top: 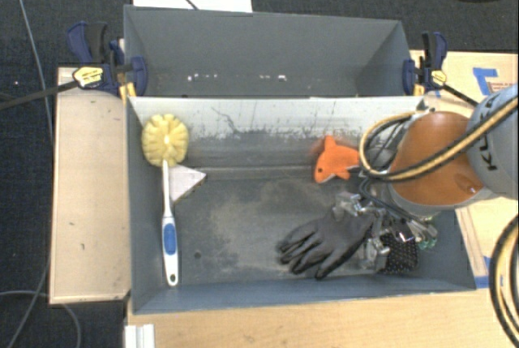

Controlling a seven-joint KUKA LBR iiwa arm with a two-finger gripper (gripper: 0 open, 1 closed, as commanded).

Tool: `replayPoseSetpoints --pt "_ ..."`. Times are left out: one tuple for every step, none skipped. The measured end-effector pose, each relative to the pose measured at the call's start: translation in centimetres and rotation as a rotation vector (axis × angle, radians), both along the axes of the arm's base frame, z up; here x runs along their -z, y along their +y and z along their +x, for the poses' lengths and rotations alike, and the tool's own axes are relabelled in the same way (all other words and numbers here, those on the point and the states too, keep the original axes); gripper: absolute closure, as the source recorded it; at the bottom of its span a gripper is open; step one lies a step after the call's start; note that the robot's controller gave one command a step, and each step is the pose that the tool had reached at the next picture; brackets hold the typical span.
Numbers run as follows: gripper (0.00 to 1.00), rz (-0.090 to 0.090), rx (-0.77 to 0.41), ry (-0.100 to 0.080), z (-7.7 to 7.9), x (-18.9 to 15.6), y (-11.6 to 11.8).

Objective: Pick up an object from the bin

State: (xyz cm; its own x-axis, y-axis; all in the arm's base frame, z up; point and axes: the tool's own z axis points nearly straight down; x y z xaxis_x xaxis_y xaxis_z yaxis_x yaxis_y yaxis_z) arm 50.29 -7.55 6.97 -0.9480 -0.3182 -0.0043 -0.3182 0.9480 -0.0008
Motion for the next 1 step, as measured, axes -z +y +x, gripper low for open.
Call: replayPoseSetpoints --pt "0.0 0.002 -0.196 -0.002 1.05 -0.1 6.39"
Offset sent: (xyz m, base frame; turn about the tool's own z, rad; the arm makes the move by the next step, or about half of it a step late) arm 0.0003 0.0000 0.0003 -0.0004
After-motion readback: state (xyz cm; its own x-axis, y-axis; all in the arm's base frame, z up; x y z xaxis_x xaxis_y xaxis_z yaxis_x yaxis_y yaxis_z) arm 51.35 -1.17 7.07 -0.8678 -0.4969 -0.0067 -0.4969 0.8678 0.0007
